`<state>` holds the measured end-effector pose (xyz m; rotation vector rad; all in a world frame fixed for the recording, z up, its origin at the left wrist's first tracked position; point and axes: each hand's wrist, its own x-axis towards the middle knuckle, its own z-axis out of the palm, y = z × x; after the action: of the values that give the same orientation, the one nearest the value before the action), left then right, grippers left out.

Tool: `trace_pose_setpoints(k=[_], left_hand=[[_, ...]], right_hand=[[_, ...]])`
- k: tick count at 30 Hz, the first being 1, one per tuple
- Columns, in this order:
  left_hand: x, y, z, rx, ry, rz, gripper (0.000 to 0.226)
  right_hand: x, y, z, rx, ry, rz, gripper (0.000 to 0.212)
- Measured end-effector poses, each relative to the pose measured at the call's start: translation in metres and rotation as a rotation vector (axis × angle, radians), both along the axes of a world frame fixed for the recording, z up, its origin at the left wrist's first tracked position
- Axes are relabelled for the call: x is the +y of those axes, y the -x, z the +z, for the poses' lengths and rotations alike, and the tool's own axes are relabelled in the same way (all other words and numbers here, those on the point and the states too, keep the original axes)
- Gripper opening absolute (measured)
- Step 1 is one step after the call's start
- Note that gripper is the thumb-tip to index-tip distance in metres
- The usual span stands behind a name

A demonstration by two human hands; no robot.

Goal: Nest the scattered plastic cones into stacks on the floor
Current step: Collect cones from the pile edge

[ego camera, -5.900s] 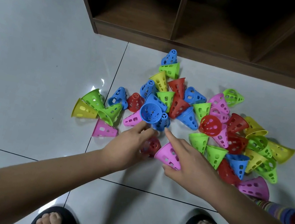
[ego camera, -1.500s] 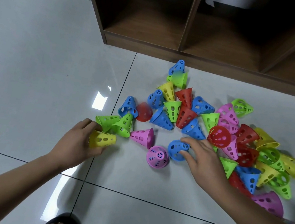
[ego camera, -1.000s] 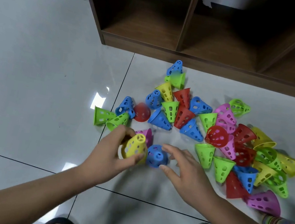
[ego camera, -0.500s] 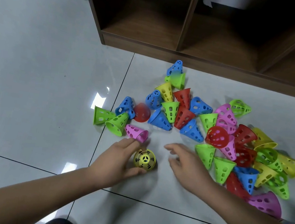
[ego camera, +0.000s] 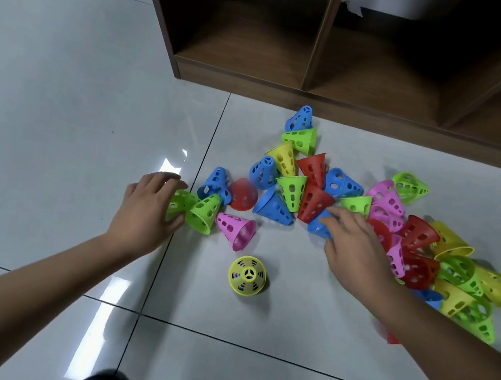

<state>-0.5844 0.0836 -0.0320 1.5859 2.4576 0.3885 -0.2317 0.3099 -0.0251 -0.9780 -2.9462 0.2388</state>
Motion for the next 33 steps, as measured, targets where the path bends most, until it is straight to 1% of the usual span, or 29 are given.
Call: trace_pose_setpoints(k=[4,9,13,18,20,22,26,29,31,33], left_hand=[[-0.010,0.008,-0.018,-0.027,0.068,0.052,0.057],[-0.027,0.004,-0.025,-0.068,0.062,0.080,0.053],[-0.035,-0.002,-0.018,-0.131,0.055,0.139,0.050],[-0.035,-0.011,0.010,-0.246,-0.031,0.258,0.046],[-0.032,-0.020,0.022,-0.296,-0.083,0.276,0.047],[-0.028,-0.032,0.034,-0.353,-0.127,0.265,0.048],[-0.018,-0.060,0.052,-0.457,-0.194,0.213,0.047],[-0.011,-0.082,0.061,-0.548,-0.227,0.139,0.047],[-0.007,-0.094,0.063,-0.557,-0.253,0.062,0.046],[-0.005,-0.103,0.062,-0.523,-0.269,-0.032,0.046]], right_hand=[[-0.010,-0.001,-0.001,-0.054,-0.046,0.102,0.049],[-0.021,-0.004,-0.002,-0.120,-0.057,0.136,0.044],[-0.026,-0.009,0.001,-0.163,-0.081,0.181,0.049],[-0.025,-0.012,0.009,-0.070,-0.096,0.229,0.045],[-0.026,-0.012,0.012,-0.034,-0.075,0.213,0.048],[-0.030,-0.009,0.018,0.014,-0.032,0.192,0.045],[-0.041,-0.003,0.032,0.177,0.108,0.095,0.021],[-0.048,0.000,0.045,0.319,0.243,0.026,0.008],[-0.049,0.003,0.055,0.383,0.349,-0.073,0.004],[-0.049,0.003,0.061,0.434,0.428,-0.188,0.006]])
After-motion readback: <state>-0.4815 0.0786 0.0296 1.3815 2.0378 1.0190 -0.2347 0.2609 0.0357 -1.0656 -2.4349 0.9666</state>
